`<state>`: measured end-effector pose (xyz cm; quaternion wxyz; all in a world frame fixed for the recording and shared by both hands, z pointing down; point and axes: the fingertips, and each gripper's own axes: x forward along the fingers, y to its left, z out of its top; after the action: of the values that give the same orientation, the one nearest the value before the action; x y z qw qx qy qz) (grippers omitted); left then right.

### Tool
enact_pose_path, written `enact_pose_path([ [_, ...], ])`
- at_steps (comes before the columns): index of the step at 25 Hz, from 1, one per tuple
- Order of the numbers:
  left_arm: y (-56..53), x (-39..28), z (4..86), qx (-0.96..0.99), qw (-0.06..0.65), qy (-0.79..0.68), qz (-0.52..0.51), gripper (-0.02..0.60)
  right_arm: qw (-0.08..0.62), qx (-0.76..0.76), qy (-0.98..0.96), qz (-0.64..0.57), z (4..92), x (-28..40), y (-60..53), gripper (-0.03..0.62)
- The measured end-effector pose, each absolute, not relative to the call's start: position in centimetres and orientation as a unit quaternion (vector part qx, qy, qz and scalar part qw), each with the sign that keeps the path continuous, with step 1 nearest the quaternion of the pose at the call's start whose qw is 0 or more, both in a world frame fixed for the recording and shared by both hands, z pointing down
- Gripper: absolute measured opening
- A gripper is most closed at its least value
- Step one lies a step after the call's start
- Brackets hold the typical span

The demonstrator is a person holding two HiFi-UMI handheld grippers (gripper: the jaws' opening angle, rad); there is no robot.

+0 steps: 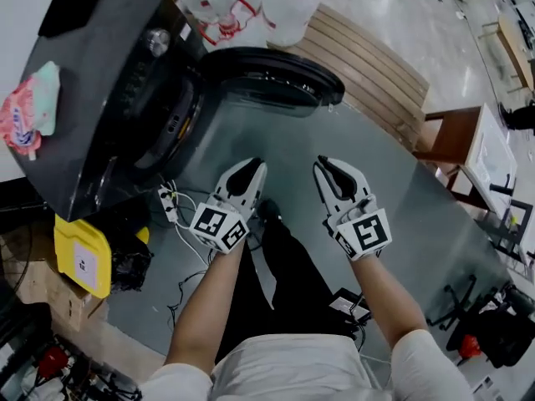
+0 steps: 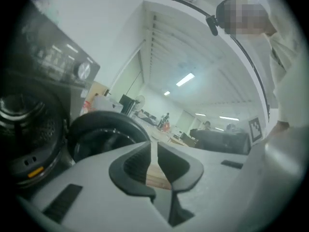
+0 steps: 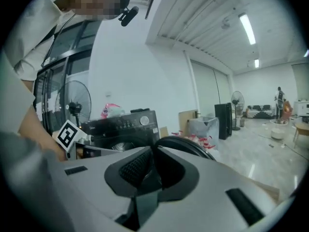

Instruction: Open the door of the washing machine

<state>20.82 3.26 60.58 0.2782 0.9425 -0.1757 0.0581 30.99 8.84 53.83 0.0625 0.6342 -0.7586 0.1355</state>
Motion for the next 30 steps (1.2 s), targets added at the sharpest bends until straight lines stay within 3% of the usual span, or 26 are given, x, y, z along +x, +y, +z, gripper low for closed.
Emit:
enact_pose_path([
  [5,-1.7,14.0,48.1,0.959,0.167,-0.225,0.036,0.041,0.017,0.631,-0.772,0.067,43.6,30.3,6.1,0.061],
  [15,-0.9,2.5,29.5,0.952,0.043,-0.301,-0.019,0.040,-0.031,0.647,-0.762,-0.013,28.3,29.4,10.3,0.061],
  [22,3.7,-3.9,24.3,0.950,-0.015,-0.307,-0.047,0.040,-0.024,0.668,-0.743,-0.032,25.1,26.0,15.0,0.061],
  [30,8.5,-13.5,24.7,0.950,0.009,-0.307,-0.064,0.040,-0.008,0.703,-0.710,-0.048,23.9,18.7,22.6,0.058],
])
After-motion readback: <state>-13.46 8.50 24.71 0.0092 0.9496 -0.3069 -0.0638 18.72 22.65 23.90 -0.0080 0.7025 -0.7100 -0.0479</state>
